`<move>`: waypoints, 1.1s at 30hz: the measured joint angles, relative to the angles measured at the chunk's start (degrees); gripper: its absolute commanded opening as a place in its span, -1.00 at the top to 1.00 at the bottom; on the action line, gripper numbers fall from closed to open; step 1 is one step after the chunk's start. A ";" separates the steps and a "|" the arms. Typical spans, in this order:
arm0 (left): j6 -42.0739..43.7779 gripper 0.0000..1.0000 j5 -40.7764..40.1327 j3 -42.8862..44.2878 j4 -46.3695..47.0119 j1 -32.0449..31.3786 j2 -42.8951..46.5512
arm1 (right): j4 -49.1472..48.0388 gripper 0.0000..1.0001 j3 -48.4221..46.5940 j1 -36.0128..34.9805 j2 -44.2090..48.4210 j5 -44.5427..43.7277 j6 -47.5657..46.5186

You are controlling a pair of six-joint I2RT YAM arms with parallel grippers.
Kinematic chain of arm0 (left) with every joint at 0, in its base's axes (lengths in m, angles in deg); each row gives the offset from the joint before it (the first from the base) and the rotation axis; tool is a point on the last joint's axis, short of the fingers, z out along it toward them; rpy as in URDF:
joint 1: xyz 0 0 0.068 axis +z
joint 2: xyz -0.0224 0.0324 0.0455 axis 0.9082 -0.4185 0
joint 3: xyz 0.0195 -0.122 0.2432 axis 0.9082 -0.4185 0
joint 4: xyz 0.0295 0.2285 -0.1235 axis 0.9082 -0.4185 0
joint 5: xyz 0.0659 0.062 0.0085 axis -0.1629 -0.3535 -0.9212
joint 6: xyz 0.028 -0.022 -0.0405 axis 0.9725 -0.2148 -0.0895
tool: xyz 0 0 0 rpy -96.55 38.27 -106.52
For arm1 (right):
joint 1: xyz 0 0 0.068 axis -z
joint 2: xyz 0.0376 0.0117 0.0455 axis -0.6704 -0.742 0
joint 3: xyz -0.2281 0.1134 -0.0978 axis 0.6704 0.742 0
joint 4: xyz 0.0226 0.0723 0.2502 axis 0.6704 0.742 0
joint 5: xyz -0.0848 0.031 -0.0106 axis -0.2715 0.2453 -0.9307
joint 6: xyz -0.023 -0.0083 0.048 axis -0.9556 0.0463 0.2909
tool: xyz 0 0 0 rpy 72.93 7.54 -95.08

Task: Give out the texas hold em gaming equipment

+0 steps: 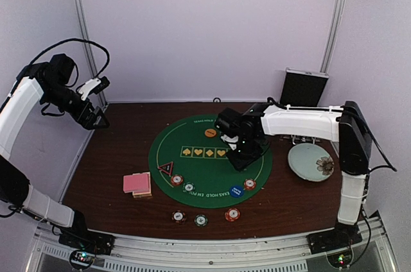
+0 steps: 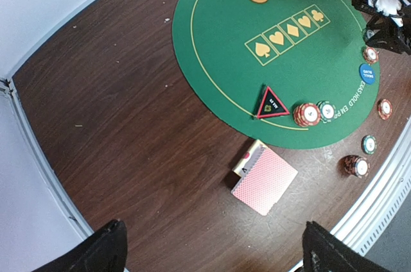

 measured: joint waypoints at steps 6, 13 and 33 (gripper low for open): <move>0.04 -0.95 -0.02 0.00 -0.02 0.00 0.00 | -1.29 0.83 3.10 2.10 -1.49 -0.83 0.79; 0.22 -0.95 0.00 0.00 0.00 0.00 0.00 | -2.80 0.84 5.57 4.17 -1.60 -1.92 1.40; 0.46 -0.95 0.02 0.02 -0.02 0.00 0.00 | -5.33 -0.08 8.92 5.20 -3.06 -3.04 2.45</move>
